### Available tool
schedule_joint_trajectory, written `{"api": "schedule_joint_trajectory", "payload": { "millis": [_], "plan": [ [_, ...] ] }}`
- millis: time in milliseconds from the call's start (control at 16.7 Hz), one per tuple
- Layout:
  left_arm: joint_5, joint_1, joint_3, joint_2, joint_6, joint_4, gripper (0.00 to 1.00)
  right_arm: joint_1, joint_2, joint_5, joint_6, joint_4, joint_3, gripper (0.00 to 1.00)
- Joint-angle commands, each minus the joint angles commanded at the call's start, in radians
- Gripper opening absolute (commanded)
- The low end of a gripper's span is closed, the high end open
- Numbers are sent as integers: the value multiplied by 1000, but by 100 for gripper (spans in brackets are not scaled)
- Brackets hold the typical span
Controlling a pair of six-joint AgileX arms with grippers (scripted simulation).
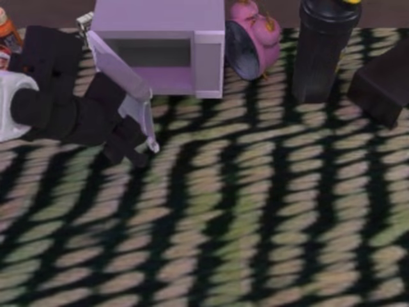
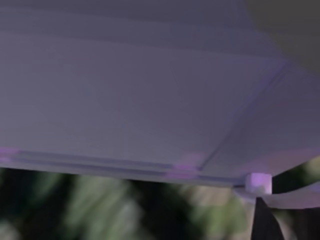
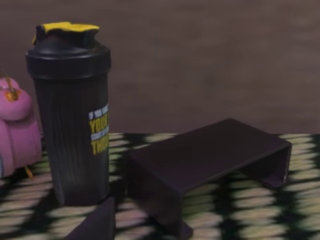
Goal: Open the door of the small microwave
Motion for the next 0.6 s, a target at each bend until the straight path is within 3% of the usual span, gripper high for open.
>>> {"api": "schedule_joint_trajectory", "payload": {
  "millis": [600],
  "plan": [
    [36,34,6,-3,69,-28,0,0,0,0,0,0,0,100]
  ]
}}
